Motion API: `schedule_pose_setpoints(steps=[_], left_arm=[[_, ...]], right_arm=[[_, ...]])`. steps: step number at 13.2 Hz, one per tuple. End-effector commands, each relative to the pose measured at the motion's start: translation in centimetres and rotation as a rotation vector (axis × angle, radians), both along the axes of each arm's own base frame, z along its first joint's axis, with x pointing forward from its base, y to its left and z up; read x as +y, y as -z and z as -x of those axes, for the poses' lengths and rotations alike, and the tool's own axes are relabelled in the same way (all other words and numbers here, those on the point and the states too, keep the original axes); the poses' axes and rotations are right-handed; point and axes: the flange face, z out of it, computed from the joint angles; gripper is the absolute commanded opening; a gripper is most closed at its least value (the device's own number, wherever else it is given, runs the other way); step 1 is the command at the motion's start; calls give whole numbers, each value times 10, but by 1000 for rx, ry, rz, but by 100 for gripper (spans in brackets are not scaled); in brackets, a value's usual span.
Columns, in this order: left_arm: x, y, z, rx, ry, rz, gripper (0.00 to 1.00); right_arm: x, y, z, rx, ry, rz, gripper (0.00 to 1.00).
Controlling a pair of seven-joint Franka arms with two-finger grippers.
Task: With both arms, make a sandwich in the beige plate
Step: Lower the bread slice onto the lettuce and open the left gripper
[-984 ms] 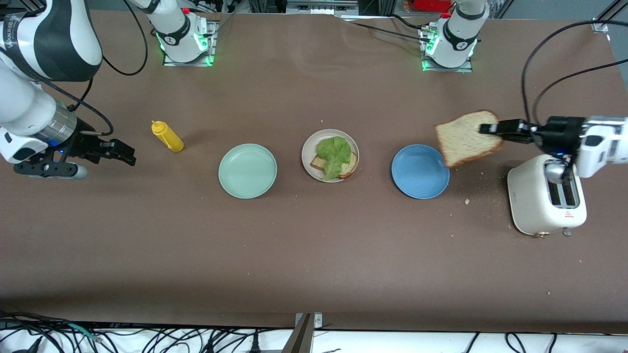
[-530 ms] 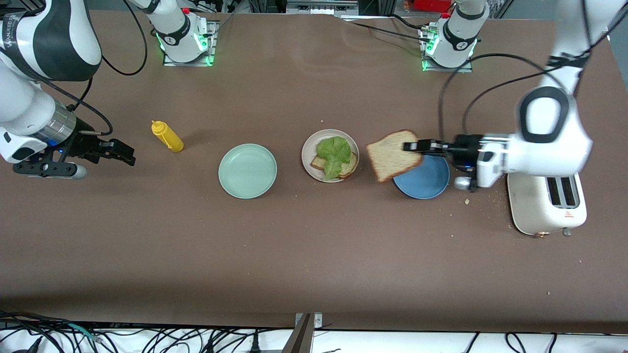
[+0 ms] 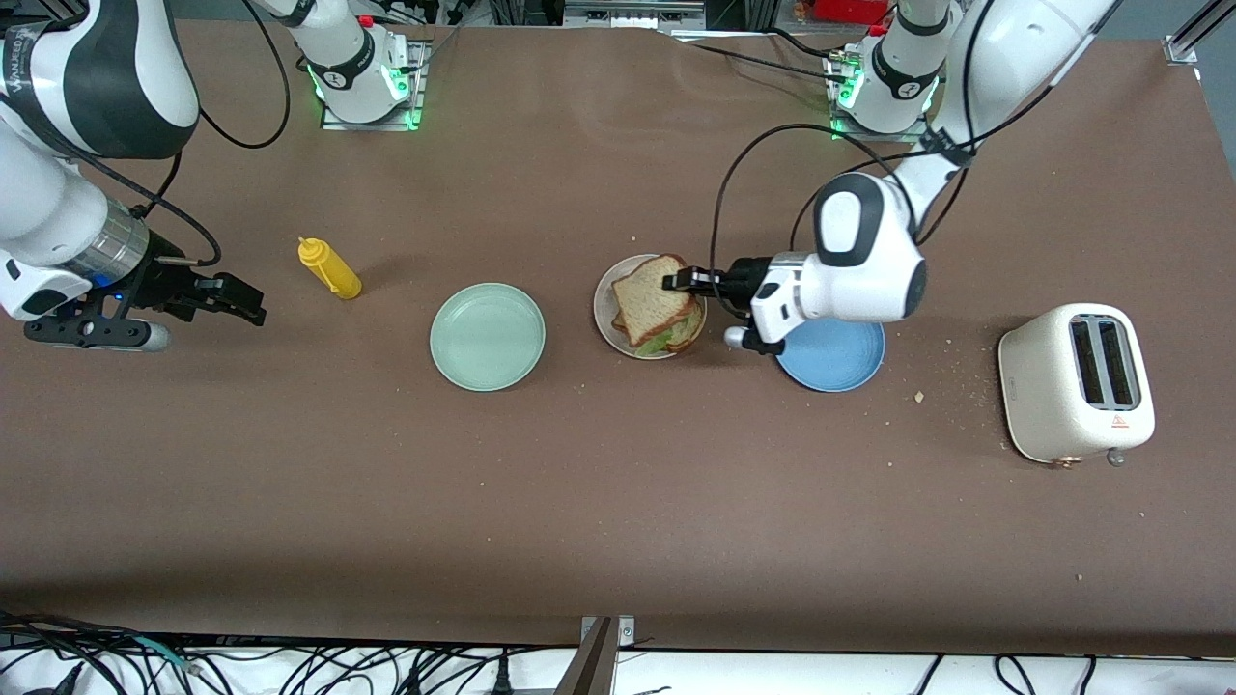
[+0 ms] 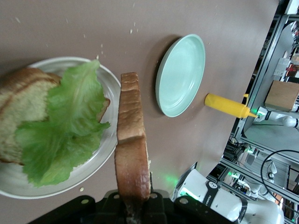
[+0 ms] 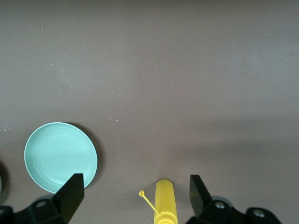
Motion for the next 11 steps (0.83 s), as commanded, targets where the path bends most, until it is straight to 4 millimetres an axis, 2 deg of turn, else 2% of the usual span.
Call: schedule_pose_setpoints(steps=[1,4,5,6,7,8,11], left_arm=[[-8,14,3,-12,-2,25,0],[-11,35,24,6,46,8,0],[-7,38,25,0,52,10,25],[-5,39,24,-5,54,9,39],[-6,39,24,-6,57,8,73],[-5,39,23,-11,61,3,98],[8,36,15,-15,46,-6,100]], right_arm=[[-1,-6,6,-2,-6,13,100],[0,-6,6,-2,-7,13,100],[-1,-6,6,-2,-4,13,100],[-1,-6,6,-2,-6,13,100],[-1,-6,6,-2,-6,13,100],[-1,-6,6,-2,-4,13,100],[0,-6,6,-2,-6,13,100]])
